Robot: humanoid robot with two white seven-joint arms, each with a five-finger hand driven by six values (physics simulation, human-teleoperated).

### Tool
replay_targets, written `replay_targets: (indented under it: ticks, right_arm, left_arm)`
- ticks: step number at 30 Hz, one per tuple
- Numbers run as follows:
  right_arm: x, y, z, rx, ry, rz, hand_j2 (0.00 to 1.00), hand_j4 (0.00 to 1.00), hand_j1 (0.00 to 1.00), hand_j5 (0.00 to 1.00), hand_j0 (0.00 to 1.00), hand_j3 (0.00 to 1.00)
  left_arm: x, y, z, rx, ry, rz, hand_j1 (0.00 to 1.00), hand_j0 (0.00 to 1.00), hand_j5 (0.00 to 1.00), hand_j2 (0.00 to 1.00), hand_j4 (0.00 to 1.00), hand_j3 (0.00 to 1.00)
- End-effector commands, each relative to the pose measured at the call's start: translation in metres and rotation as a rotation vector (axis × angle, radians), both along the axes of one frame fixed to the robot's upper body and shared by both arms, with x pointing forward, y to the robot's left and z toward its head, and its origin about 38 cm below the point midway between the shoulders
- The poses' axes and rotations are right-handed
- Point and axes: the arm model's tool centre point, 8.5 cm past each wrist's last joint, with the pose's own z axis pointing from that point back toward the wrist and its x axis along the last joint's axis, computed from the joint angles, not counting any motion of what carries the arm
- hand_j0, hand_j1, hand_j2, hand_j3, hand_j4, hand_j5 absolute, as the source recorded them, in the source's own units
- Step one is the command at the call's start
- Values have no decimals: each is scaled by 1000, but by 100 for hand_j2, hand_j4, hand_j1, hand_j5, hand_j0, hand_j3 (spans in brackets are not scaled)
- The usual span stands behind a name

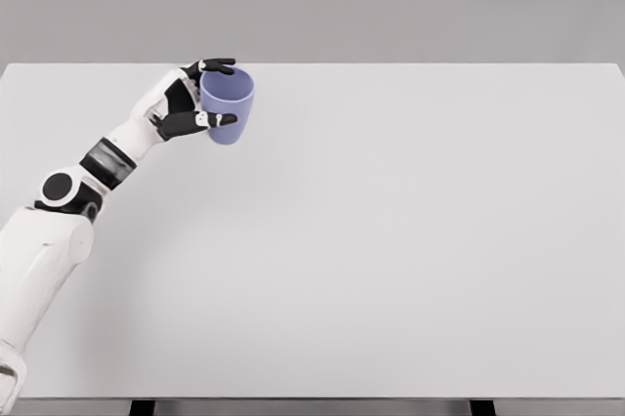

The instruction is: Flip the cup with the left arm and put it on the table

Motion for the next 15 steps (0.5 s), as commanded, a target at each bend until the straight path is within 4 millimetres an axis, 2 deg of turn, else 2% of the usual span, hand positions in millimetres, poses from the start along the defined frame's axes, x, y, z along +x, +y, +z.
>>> replay_targets:
  ticks: [1, 7, 15]
  right_arm:
    - [0, 0, 0, 0, 0, 0, 100, 100, 100, 100, 100, 100]
    - [0, 0, 0, 0, 0, 0, 100, 100, 100, 100, 100, 100]
    - [0, 0, 0, 0, 1, 0, 100, 100, 100, 100, 100, 100]
  left_arm:
    - [0, -4, -6, -21, -15, 13, 57, 57, 57, 57, 57, 57]
    - [-8, -14, -21, -40, -3, 8, 57, 57, 57, 57, 57, 57]
    - [-14, -25, -26, -62, -38, 1, 63, 63, 63, 63, 63, 63]
